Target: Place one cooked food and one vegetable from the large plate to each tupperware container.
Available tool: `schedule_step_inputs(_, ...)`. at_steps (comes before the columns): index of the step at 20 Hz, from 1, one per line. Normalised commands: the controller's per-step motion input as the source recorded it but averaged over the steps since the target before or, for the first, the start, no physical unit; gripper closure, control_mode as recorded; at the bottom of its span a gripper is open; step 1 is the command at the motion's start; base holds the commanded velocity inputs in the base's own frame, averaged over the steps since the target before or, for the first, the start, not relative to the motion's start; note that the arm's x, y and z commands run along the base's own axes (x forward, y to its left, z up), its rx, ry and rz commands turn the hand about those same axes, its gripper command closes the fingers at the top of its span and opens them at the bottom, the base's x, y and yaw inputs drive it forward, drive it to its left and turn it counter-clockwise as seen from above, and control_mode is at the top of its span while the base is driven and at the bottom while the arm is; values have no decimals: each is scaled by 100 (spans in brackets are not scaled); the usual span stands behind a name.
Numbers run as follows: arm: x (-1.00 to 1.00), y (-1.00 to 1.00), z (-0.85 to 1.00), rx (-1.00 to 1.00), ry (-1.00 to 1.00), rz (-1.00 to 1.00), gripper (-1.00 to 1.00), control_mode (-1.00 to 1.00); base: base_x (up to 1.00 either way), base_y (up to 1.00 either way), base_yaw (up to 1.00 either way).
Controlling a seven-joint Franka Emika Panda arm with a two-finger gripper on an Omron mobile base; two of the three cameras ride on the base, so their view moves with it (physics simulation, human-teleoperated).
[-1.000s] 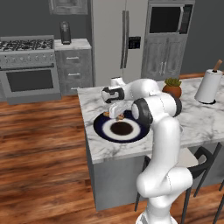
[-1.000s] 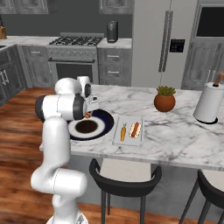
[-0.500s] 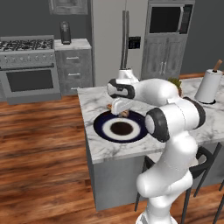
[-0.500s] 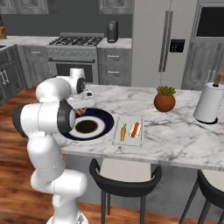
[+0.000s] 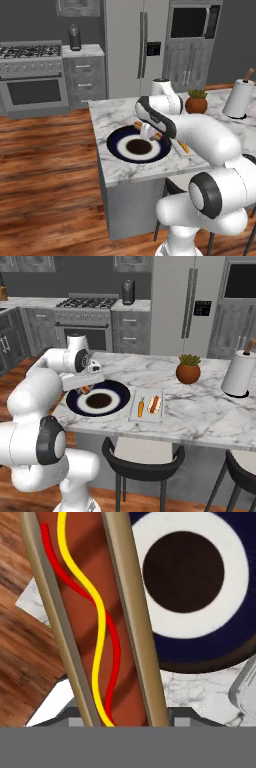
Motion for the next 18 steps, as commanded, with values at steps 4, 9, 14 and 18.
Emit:
schedule_step_inputs(4, -89, -16, 93, -7, 11, 0, 100, -100, 0, 0, 0)
schedule_step_inputs(9, -100, -3, 7, 0, -2, 0, 100, -100, 0, 0, 0)
schedule_step_inputs(14, -94, 0, 5, 0, -2, 0, 100, -100, 0, 0, 0)
schedule_step_inputs(18, -8, -10, 0, 0, 0, -4, 100, -100, 0, 0, 0)
